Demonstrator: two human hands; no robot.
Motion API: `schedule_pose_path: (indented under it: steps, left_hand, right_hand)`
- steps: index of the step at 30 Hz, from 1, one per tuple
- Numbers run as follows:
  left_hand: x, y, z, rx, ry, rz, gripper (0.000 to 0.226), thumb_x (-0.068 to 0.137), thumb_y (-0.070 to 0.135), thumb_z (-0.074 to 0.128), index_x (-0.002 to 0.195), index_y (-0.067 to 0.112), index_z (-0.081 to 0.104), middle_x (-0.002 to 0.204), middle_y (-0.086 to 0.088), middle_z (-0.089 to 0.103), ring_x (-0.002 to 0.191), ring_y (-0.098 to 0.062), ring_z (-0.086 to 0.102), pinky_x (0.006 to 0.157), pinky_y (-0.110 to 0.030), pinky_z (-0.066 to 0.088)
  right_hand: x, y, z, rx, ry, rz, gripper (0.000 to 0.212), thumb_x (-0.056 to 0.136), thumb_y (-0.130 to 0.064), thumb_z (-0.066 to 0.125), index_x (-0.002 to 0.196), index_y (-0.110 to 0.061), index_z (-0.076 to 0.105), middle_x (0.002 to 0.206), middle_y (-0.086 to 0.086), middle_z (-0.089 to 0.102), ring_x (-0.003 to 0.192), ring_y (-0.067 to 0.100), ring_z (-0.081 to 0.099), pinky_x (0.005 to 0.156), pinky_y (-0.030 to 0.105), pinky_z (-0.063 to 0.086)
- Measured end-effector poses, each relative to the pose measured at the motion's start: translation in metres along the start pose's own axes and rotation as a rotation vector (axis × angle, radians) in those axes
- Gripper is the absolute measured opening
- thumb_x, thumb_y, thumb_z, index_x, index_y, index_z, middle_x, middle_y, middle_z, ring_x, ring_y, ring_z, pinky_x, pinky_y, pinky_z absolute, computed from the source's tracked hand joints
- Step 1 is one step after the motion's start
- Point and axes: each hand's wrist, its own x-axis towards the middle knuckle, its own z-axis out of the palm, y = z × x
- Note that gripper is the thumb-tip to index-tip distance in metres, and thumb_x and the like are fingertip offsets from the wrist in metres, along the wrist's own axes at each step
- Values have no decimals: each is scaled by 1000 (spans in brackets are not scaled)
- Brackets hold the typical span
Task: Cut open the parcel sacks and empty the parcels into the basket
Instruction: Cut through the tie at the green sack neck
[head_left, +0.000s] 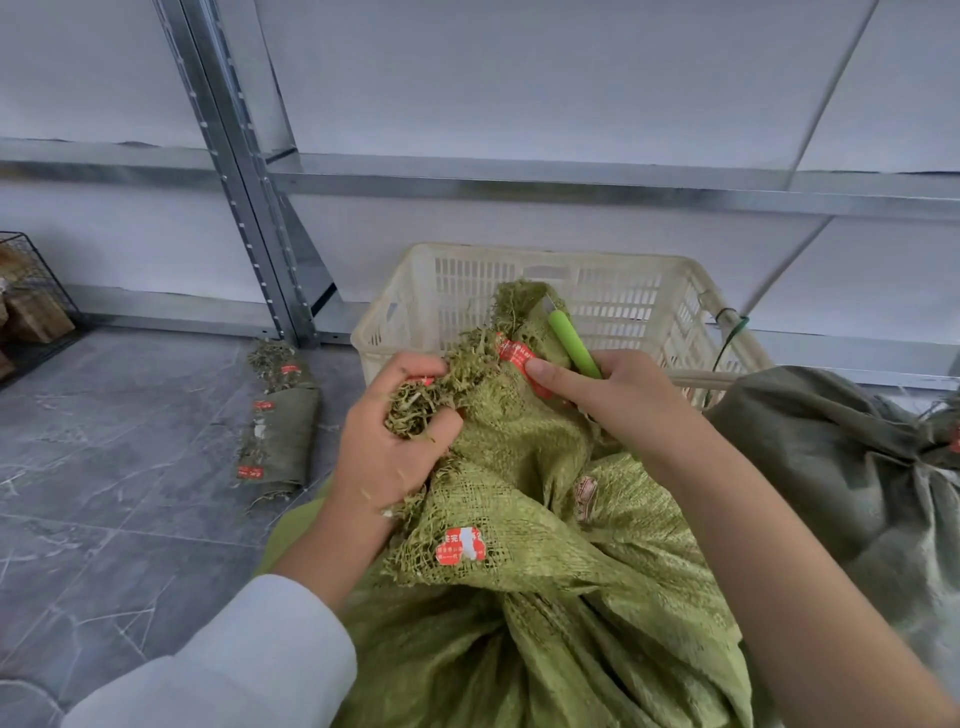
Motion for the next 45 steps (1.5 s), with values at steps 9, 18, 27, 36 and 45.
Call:
schedule_pose_path:
  steps: [9,18,27,36,45]
  left_hand:
    - [9,33,2,334,69,32,22,76,44,68,79,25,58,120,15,48,122,-8,38,105,-28,29]
    - [3,43,2,69,-73,-65,35,94,43,53,129,48,52,123,28,59,115,3,55,96,-26,48]
    - [1,35,9,-4,-109,-111,33,76,48,75,106,35,69,98,21,71,95,7,63,78,-11,48]
    - [0,33,14,304,-50,11,32,74,31,79,105,30,71,92,9,63,91,-11,61,80,-29,49]
    - [-8,38,11,180,18,75,46,76,22,80,119,34,68,94,32,57,97,1,55,95,-38,45]
  right_hand:
    - [-14,-17,0,340,-109,-71,27,85,-27,72,61,-28,59,43,-12,43,32,3,34,34,14,24]
    - [-21,-32,6,498,-273,-75,32,86,-26,67,57,-29,53,46,-11,29,35,4,20,34,13,17]
    - [-28,-34,-1,413,-308,-59,29,89,-27,59,62,-25,49,50,-6,32,37,8,19,36,15,16]
    - [-34,-38,-2,-126,-22,-519,12,84,-38,71,93,-29,71,59,-13,62,51,0,54,51,11,40]
    - [-22,-29,0,-325,117,-269,25,81,-42,72,76,-18,67,48,-8,48,40,4,41,45,24,32]
